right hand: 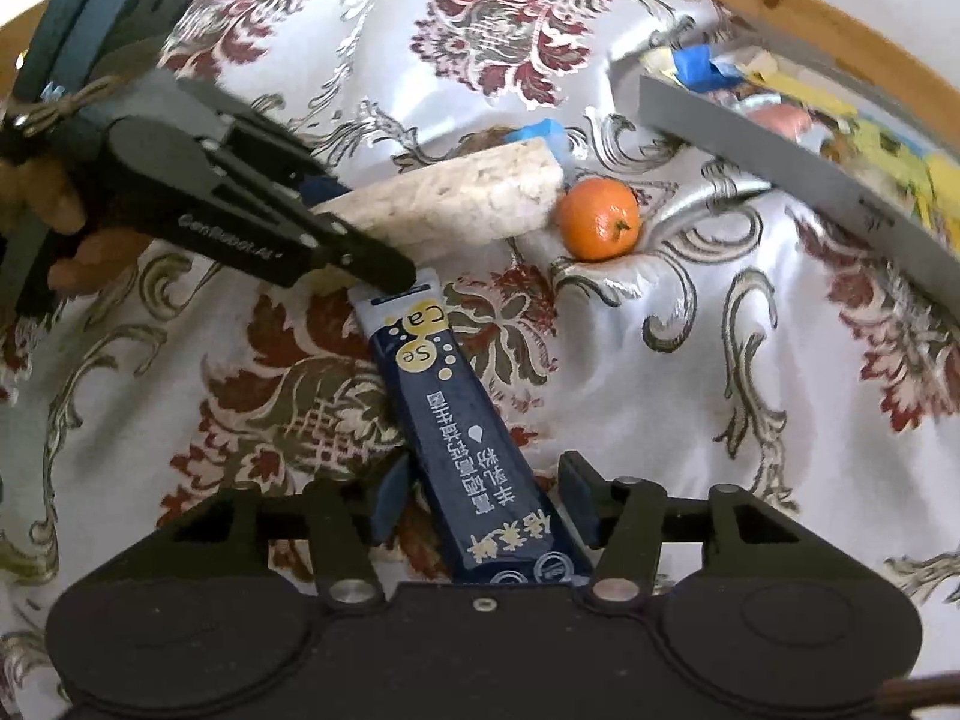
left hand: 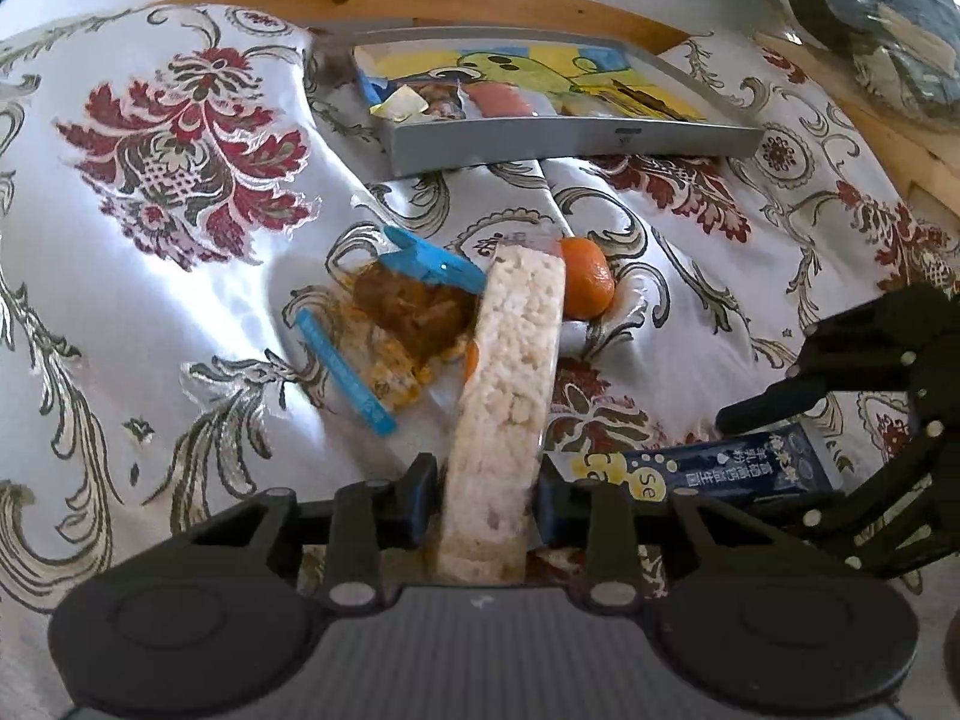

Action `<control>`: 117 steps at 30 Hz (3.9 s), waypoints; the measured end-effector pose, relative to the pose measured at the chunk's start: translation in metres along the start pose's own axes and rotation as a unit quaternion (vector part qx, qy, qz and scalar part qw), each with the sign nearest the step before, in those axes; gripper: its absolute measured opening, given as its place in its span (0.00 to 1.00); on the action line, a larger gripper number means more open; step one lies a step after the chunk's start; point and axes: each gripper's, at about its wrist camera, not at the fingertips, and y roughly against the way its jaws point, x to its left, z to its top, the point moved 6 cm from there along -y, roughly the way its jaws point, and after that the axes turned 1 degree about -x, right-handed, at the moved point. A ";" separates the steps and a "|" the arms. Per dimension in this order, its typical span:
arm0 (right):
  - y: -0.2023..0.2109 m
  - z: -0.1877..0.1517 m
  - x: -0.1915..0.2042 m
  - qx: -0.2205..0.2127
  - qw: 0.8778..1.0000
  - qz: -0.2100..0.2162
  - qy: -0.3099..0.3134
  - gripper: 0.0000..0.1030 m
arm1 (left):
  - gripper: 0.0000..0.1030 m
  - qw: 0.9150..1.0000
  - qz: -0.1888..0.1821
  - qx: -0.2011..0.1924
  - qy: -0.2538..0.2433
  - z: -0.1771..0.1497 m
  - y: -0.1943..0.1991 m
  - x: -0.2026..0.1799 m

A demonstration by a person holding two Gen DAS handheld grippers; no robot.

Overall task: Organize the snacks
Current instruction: 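Lower the left tool onto the rice-cake bar and close while the right tool grasps the blue stick packet, then carry the rice-cake bar with the left tool while the right tool carries the blue stick into the tray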

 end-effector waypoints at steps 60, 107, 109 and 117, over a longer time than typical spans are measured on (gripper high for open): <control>0.092 -0.060 0.043 -0.082 0.960 -0.265 0.044 0.29 | 0.28 0.998 0.013 -0.015 0.055 -0.022 0.064 -0.079; 0.087 0.089 -0.284 -0.148 0.926 -0.294 -0.186 0.29 | 0.28 0.992 0.042 -0.054 0.102 0.252 -0.103 -0.061; 0.077 0.089 -0.288 -0.144 0.927 -0.290 -0.188 0.29 | 0.28 0.992 0.047 -0.037 0.107 0.251 -0.117 -0.059; 0.054 0.086 -0.287 -0.134 0.930 -0.290 -0.180 0.29 | 0.28 0.994 0.053 -0.026 0.093 0.248 -0.133 -0.059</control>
